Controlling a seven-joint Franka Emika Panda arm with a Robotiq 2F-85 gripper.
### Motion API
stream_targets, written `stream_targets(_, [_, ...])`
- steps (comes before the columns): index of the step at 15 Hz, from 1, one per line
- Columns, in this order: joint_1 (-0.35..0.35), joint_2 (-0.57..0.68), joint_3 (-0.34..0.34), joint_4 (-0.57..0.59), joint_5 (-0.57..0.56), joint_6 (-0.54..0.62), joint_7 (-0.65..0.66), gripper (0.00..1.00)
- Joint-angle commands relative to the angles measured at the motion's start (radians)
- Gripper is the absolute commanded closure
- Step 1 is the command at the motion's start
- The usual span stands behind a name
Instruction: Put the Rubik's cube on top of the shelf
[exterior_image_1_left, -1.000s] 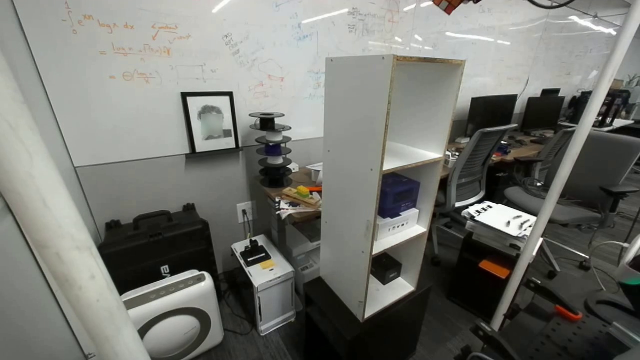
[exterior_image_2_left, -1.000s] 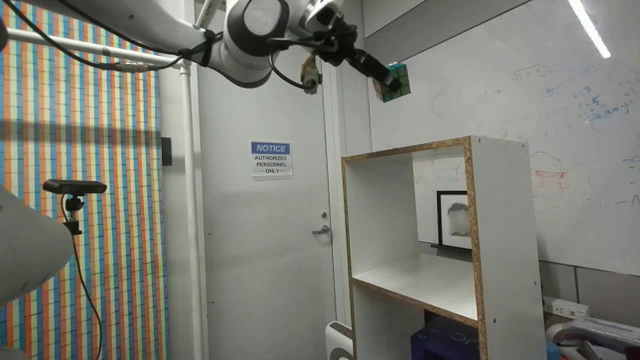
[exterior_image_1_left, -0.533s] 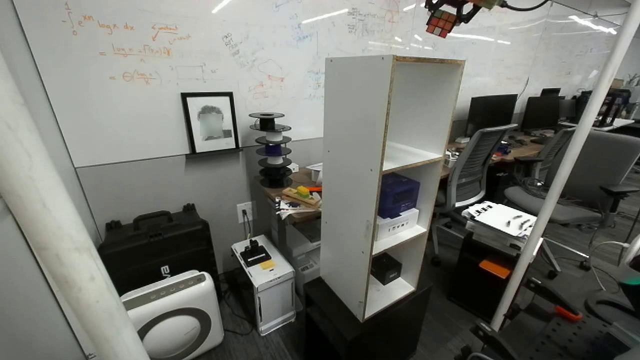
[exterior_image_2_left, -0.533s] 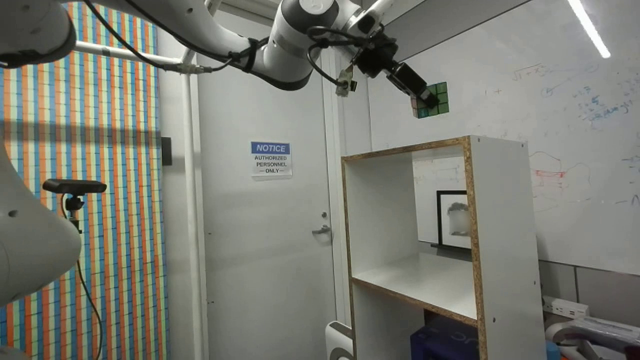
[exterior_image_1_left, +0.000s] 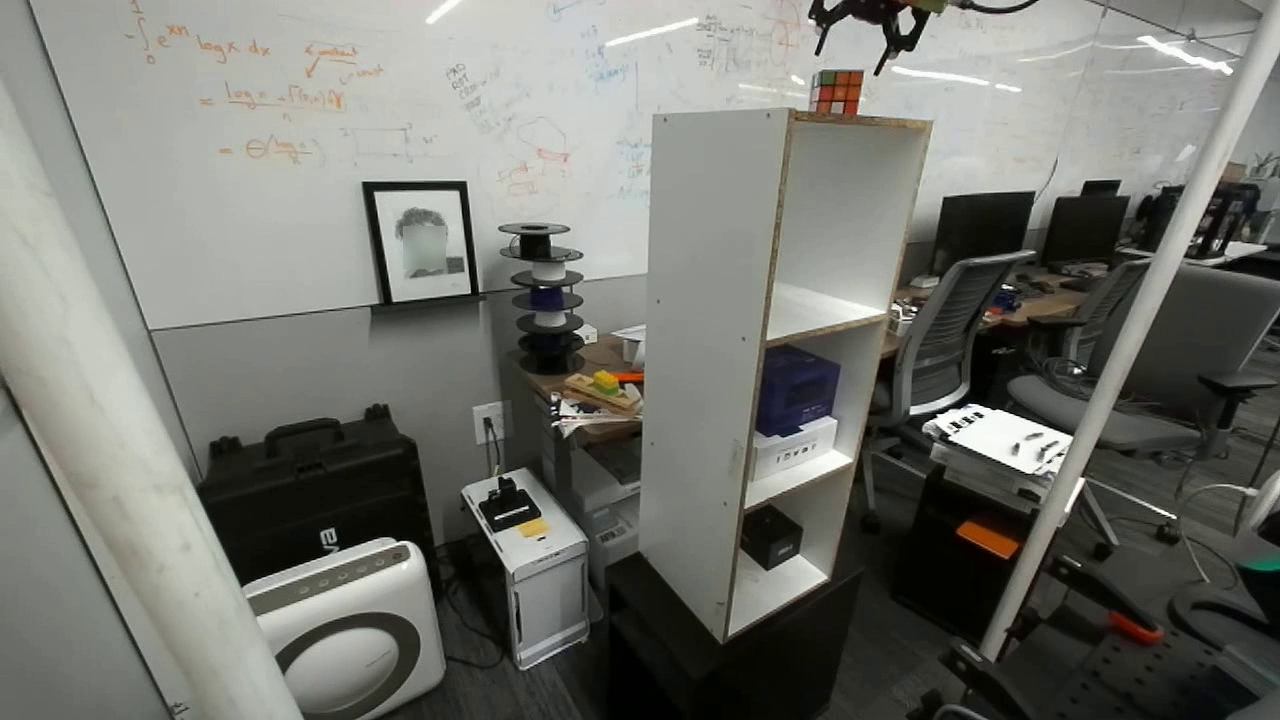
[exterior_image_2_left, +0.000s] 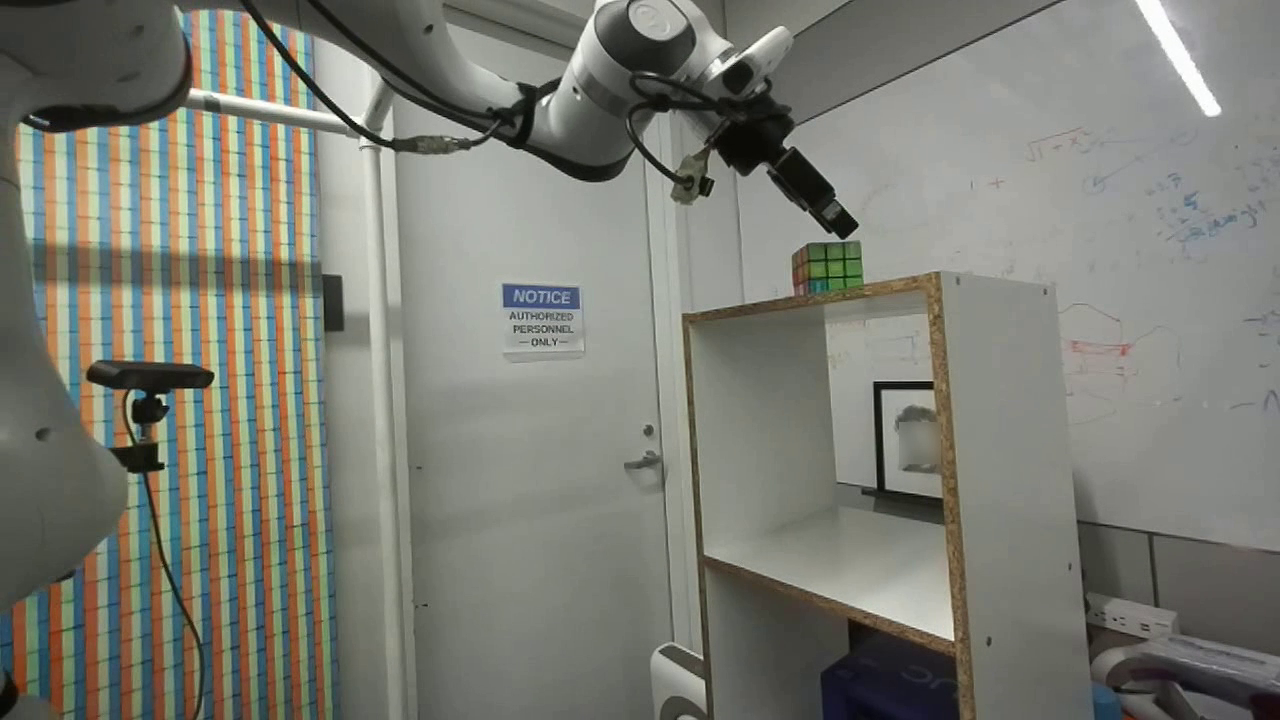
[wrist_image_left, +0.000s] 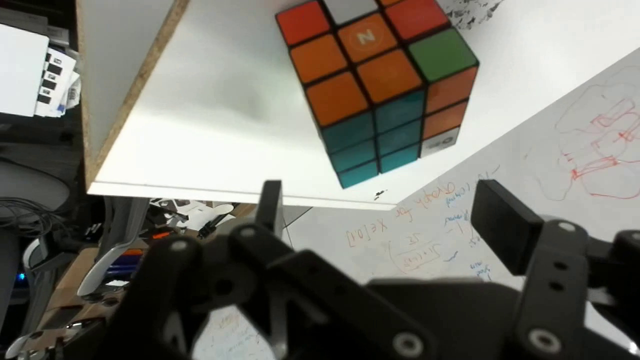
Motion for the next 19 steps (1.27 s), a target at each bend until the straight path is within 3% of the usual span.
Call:
stream_targets(1, [0.080,0.036,-0.072,0.077,0.004,-0.063,0.005,0.00])
stream_targets(4, [0.118,-0.019,-0.107,0.042,0.092,-0.100,-0.065,0.00])
stream_targets(8, [0.161,-0.179,-0.120,-0.083,0.235,-0.158,-0.179,0.00])
stream_targets(12, [0.193,-0.401,-0.119,-0.269,0.317,-0.183,-0.337,0.00])
stream_targets(15, [0.185,-0.543,-0.117,-0.412,0.350,-0.309,-0.399,0.00])
stream_targets(16, [0.156,-0.584,-0.108,-0.477,0.314,-0.356,-0.395,0.00])
stream_targets(17, [0.155,-0.482,-0.089,-0.347,0.331,-0.333,-0.367,0.00])
stream_targets(19, [0.148,-0.520,-0.087,-0.393,0.332,-0.342,-0.370,0.00])
